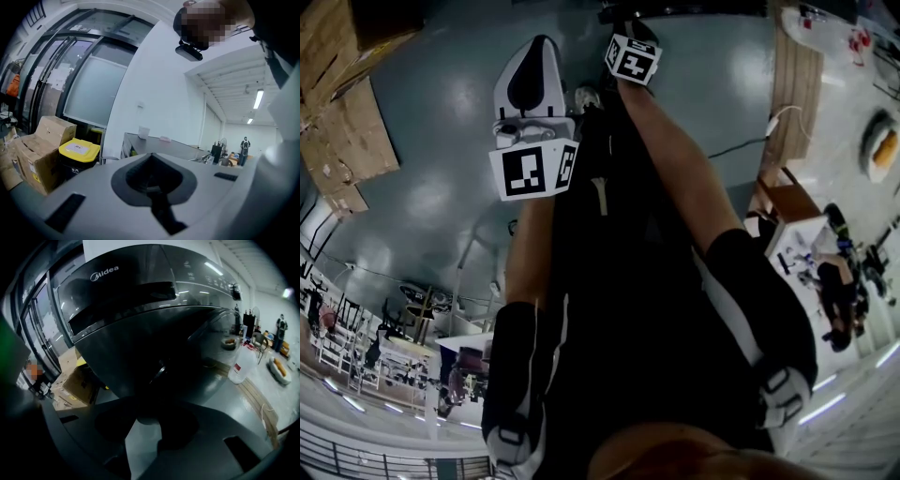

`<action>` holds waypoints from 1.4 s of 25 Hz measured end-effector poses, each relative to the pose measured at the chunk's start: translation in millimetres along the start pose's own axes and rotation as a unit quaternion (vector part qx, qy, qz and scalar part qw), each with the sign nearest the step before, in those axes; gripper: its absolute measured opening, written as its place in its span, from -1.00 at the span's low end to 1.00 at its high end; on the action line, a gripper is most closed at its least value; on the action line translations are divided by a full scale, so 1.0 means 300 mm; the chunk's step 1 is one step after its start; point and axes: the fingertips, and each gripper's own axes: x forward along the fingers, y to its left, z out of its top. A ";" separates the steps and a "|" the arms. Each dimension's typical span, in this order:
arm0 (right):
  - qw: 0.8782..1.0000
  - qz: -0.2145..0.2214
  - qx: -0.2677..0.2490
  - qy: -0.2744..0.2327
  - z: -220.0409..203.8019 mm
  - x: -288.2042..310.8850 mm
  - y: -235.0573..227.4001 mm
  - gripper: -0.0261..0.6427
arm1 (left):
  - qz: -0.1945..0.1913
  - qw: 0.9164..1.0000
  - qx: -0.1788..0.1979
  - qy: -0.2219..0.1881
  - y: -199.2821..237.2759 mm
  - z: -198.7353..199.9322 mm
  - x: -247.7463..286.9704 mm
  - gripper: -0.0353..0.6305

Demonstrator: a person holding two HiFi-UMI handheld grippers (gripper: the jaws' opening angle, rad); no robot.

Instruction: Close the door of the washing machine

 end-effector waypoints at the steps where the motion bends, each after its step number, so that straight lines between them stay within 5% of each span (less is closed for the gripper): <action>1: 1.000 0.002 -0.009 0.001 0.014 0.013 0.010 -0.56 | 0.001 1.000 0.001 0.001 0.003 -0.001 0.005 -0.88; 21: 0.997 0.024 -0.073 0.022 0.053 -0.036 0.036 -0.67 | -0.006 1.000 0.005 0.008 0.013 0.111 -0.022 -0.88; 26: 0.996 0.038 -0.083 -0.002 0.120 -0.189 0.056 -0.81 | -0.018 1.000 -0.007 -0.011 0.021 0.219 -0.131 -0.88; 35: 0.984 0.124 -0.115 -0.063 0.360 -0.686 0.082 -0.86 | -0.034 0.999 -0.005 -0.022 -0.100 0.410 -0.259 -0.88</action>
